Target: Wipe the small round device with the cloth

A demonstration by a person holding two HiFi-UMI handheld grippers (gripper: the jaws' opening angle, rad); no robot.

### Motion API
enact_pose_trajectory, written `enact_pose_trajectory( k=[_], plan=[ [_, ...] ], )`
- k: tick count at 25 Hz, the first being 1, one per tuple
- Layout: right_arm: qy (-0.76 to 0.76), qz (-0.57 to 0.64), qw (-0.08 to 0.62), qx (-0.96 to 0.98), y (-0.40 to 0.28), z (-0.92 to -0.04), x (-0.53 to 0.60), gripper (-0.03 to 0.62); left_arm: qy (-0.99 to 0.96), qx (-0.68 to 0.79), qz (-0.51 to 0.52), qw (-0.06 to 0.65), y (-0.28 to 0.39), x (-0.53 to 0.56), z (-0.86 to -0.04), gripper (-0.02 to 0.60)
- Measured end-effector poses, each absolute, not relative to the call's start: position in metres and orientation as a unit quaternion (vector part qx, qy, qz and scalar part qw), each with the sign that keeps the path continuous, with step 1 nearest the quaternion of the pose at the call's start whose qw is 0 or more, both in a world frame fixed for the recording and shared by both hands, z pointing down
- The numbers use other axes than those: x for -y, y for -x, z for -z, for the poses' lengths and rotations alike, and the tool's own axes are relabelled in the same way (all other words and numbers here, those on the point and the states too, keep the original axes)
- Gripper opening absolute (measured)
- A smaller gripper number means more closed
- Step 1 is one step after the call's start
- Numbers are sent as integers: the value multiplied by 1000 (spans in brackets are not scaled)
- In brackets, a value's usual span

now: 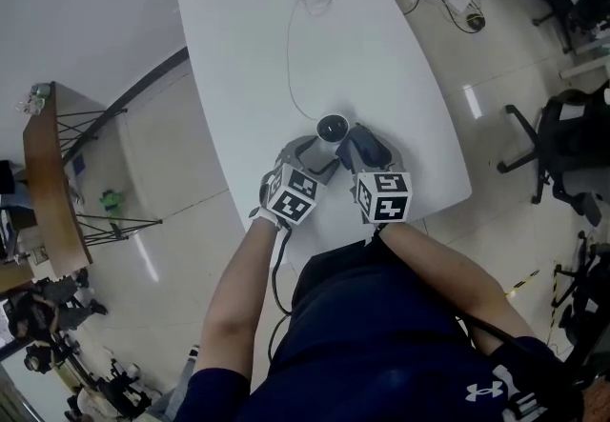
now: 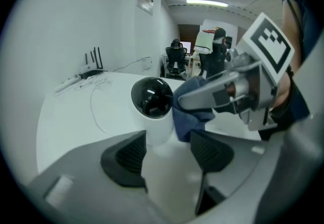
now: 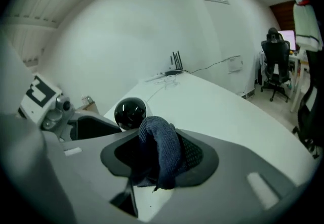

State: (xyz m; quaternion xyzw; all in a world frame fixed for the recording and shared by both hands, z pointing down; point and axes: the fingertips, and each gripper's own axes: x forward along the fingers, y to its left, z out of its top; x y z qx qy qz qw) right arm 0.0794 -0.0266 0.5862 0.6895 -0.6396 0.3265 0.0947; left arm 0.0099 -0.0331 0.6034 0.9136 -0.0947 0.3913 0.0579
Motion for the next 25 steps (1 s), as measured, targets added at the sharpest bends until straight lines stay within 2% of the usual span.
enact_pose_trajectory(
  k=[3, 7, 10, 13, 15, 18, 25],
  plan=[
    [-688, -310, 159, 637, -75, -602, 25, 175, -915, 82, -392, 55, -12, 33, -605, 273],
    [-710, -282, 143, 629, -100, -569, 17, 175, -921, 94, -372, 75, -6, 35, -600, 273],
    [-699, -117, 158, 688, -102, -485, 30, 173, -925, 126, -344, 98, 7, 42, -588, 273],
    [-596, 84, 245, 760, -49, -431, 43, 173, -928, 173, -304, 126, 31, 47, -574, 273],
    [-522, 172, 328, 768, -21, -449, 43, 173, -924, 212, -279, 151, 55, 49, -563, 273],
    [-451, 237, 428, 747, -7, -506, 33, 173, -912, 247, -270, 188, 88, 39, -552, 264],
    [-341, 275, 485, 757, 26, -585, -4, 173, -888, 313, -271, 202, 124, 13, -561, 262]
  ],
)
